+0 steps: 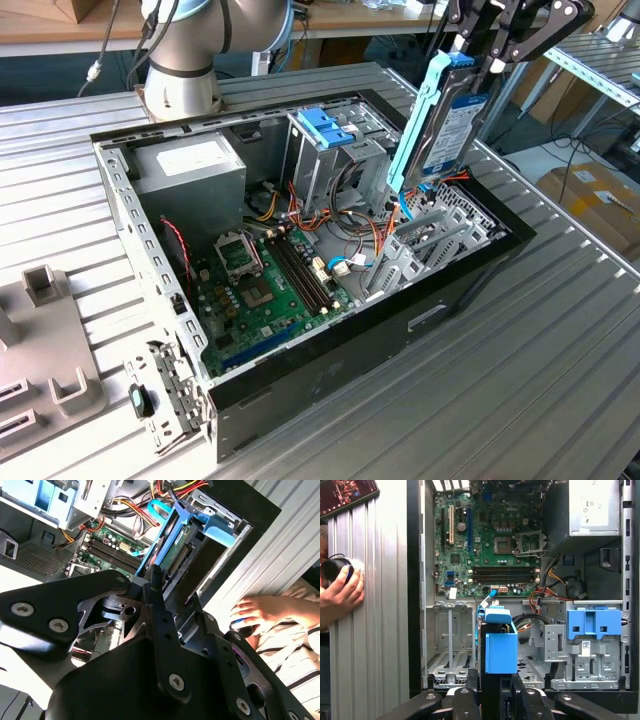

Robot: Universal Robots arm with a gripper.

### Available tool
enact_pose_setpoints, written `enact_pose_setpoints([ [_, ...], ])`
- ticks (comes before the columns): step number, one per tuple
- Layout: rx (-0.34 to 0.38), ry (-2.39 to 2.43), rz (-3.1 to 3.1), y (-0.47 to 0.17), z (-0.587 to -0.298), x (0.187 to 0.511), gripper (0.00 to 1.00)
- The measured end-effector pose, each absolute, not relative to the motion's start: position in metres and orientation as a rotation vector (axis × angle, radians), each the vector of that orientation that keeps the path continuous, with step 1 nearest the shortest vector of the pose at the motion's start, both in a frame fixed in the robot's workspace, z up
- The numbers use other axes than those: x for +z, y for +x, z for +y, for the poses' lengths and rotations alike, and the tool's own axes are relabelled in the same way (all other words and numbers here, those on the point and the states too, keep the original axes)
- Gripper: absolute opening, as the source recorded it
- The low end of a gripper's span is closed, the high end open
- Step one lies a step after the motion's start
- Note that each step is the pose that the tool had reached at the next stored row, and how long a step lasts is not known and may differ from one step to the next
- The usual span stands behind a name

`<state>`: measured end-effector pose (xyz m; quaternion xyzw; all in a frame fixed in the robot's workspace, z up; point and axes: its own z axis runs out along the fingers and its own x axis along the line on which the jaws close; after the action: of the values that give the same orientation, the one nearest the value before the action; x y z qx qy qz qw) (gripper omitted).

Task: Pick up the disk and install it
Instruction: 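Pick up the disk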

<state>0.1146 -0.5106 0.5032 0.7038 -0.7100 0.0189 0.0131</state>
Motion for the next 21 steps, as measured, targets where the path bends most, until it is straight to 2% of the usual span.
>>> enact_pose_setpoints([
  [7,0.059,2.193,-2.212,0.115,-0.52,0.503,0.35],
  [21,0.059,2.193,-2.212,0.115,-0.522,0.503,0.35],
])
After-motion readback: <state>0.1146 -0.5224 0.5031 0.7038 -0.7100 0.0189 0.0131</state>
